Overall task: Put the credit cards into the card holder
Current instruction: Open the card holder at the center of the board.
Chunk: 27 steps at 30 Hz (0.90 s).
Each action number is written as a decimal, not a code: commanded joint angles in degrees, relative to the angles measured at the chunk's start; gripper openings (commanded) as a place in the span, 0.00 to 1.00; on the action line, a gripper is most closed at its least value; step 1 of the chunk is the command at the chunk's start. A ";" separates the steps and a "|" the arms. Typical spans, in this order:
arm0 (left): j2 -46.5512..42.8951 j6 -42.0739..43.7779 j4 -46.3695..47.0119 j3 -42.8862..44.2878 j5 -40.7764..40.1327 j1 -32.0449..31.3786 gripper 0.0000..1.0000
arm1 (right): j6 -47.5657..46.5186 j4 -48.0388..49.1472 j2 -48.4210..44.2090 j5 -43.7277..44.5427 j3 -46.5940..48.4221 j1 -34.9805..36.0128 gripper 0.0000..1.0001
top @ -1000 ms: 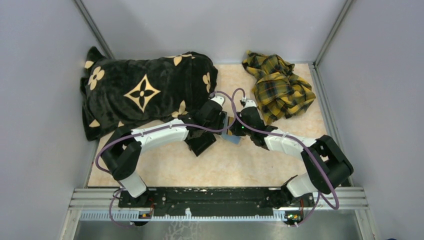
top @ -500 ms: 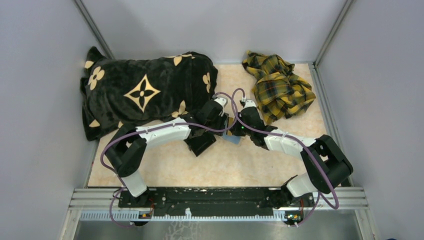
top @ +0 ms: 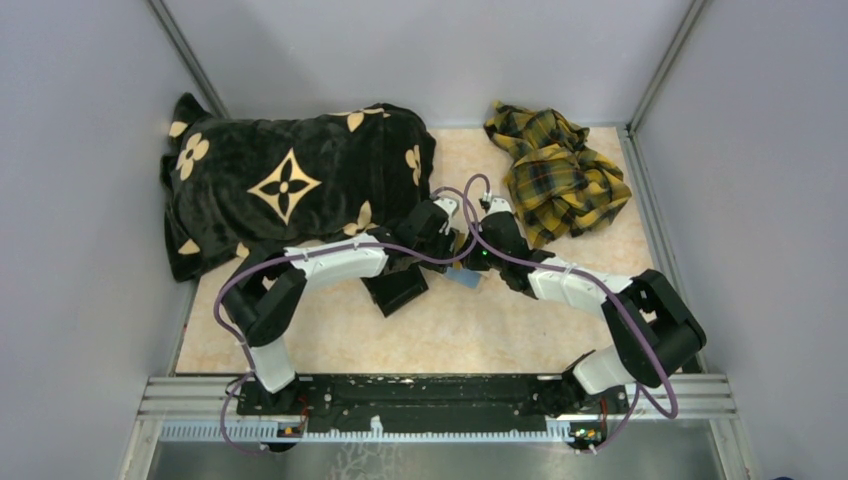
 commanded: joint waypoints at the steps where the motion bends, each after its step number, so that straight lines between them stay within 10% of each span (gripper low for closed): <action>1: 0.92 1.03 1.11 0.64 2.41 0.83 0.55 | 0.54 2.93 -1.29 -0.11 2.55 0.88 0.00; 12: 2.15 -0.06 2.44 -0.41 5.25 2.01 0.01 | 0.34 1.45 -3.51 0.35 2.54 0.88 0.00; 27: 4.15 -3.99 2.81 0.40 8.90 2.88 0.00 | 1.69 -3.15 -14.07 5.15 -1.60 0.18 0.00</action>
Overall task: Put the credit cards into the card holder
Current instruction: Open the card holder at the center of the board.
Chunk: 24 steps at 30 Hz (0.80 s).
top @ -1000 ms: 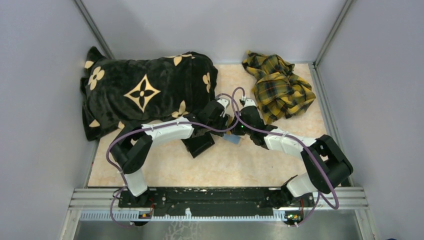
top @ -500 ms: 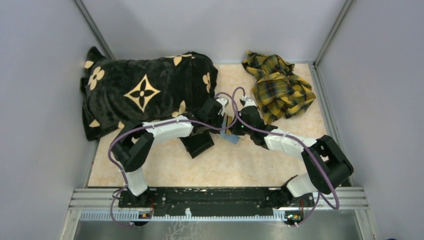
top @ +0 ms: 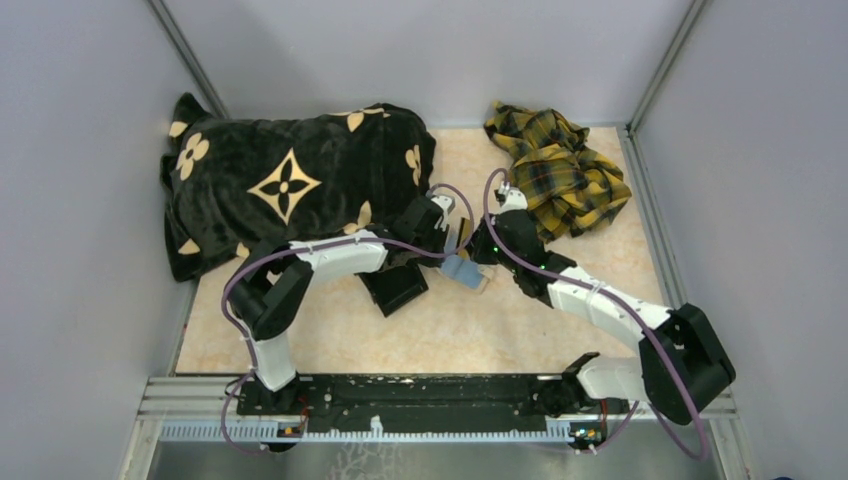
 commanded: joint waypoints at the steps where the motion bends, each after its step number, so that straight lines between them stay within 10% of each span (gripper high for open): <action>1: 2.07 -2.10 0.56 0.51 2.85 0.50 0.00 | 1.36 0.55 -4.17 2.32 -2.15 -0.14 0.00; 24: 3.79 -8.64 1.72 -0.13 6.43 0.53 0.00 | 11.71 15.01 0.05 -6.25 -14.75 -6.49 0.00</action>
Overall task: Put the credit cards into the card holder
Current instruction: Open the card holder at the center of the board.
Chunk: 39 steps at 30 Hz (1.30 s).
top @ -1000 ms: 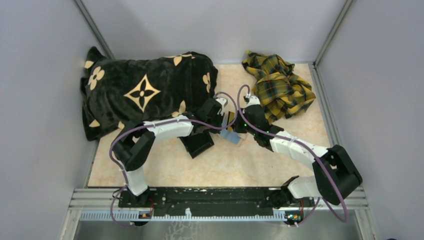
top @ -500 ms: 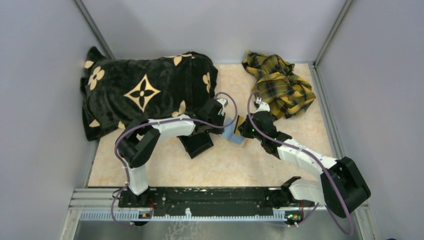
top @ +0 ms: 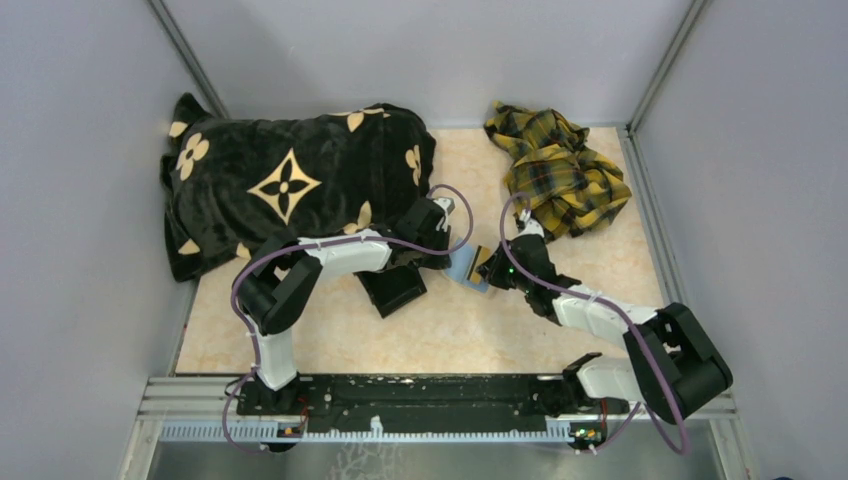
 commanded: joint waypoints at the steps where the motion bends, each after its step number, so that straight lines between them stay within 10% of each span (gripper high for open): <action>1: 0.52 -1.92 0.65 -1.21 1.56 0.10 0.00 | 3.58 7.99 1.47 -2.37 -1.08 -0.64 0.00; 19: -1.32 -6.60 4.35 -6.39 3.46 0.10 0.00 | 10.37 12.66 5.07 -3.69 -3.90 -0.75 0.00; 30: -4.00 -6.67 6.51 -9.20 3.77 1.72 0.33 | 11.56 13.08 6.23 -4.13 -3.85 -0.73 0.00; 39: -4.66 -6.44 8.19 -11.32 5.31 3.00 0.27 | 11.14 10.59 4.87 -4.03 -1.66 -0.73 0.00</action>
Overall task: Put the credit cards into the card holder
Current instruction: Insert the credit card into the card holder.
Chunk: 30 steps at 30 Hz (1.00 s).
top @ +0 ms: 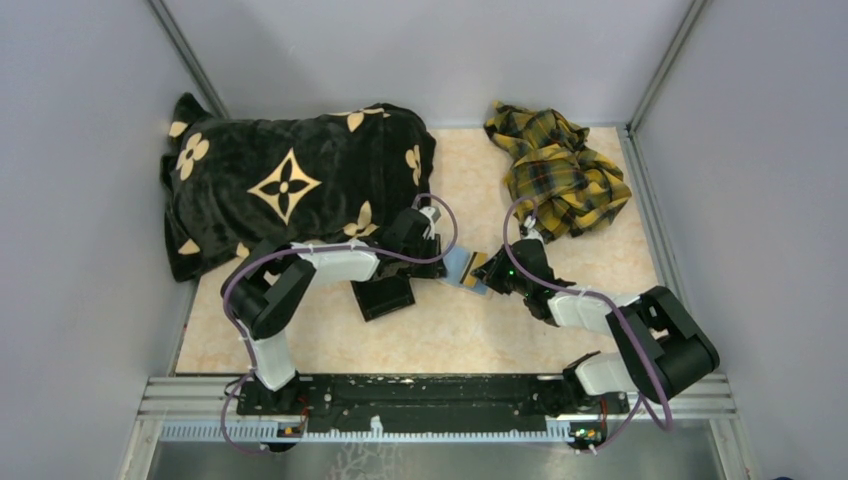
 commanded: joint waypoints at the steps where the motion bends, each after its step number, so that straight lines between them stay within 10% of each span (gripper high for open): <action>1: -1.75 0.33 0.12 -2.06 1.10 1.23 0.27 | -0.01 0.11 -1.68 -0.24 2.13 -0.05 0.00; 30: -3.26 1.80 -0.82 -2.43 1.37 3.40 0.28 | -0.63 0.10 3.10 -1.18 8.12 2.10 0.00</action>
